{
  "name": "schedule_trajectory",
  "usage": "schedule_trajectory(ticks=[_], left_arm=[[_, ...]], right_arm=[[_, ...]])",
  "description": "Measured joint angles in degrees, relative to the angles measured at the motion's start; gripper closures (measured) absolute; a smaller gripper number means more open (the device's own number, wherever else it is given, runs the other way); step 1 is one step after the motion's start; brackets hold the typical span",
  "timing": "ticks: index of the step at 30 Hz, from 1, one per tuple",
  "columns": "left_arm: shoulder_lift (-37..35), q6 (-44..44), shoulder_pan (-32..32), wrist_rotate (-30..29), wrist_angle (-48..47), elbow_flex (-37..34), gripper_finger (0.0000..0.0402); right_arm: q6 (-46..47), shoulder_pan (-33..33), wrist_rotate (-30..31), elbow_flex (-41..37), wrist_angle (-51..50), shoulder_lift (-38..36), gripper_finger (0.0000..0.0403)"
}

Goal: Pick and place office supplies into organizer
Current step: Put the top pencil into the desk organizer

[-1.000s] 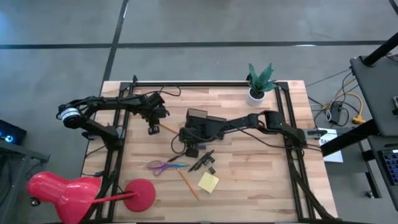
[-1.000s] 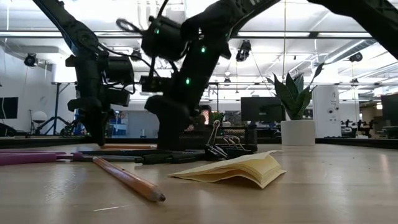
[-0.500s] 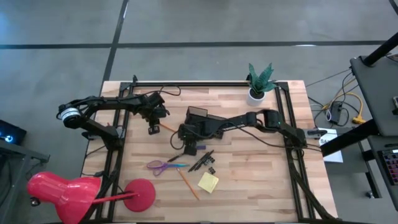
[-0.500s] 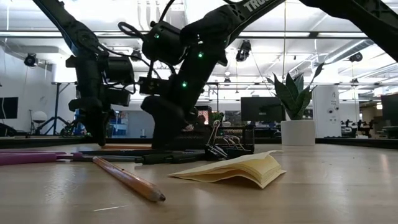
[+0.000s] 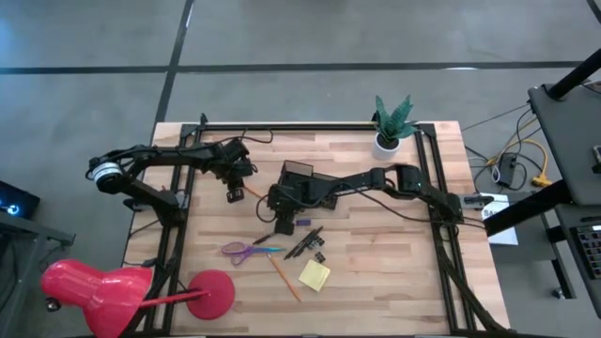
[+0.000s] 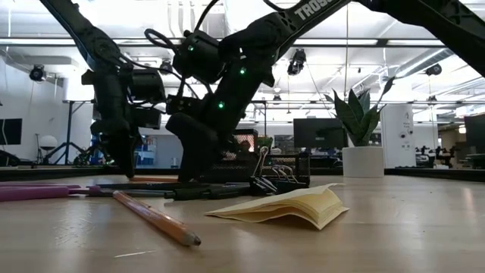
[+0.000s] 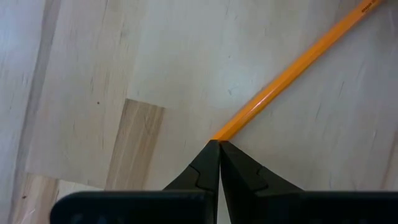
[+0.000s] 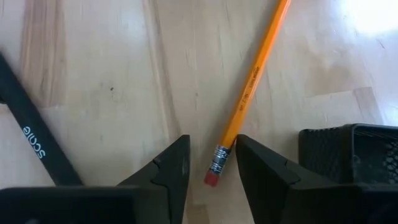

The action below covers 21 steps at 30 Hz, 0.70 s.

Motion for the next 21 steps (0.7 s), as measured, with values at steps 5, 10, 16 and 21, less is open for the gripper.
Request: schedule_trajectory(ticks=[5, 10, 16, 21], left_arm=[[-0.1, 0.0, 0.0, 0.1, 0.3, -0.8, 0.0402], [-0.2, -0.4, 0.0, 0.2, 0.7, -1.4, 0.0402], [-0.5, -0.7, 0.0, 0.1, 0.9, -1.6, 0.0402], [-2.6, -4.7, 0.0, -0.3, 0.6, -1.1, 0.0402]], right_arm=[[0.4, -0.8, 0.0, 0.0, 0.8, 0.1, 0.0297], [0.3, -2.0, -0.6, 0.0, 1.5, 0.4, 0.0331], [0.3, -2.4, -0.4, 0.0, 1.4, 0.9, 0.0367], [-0.3, -2.4, -1.0, 0.0, 1.3, 1.1, 0.0371]])
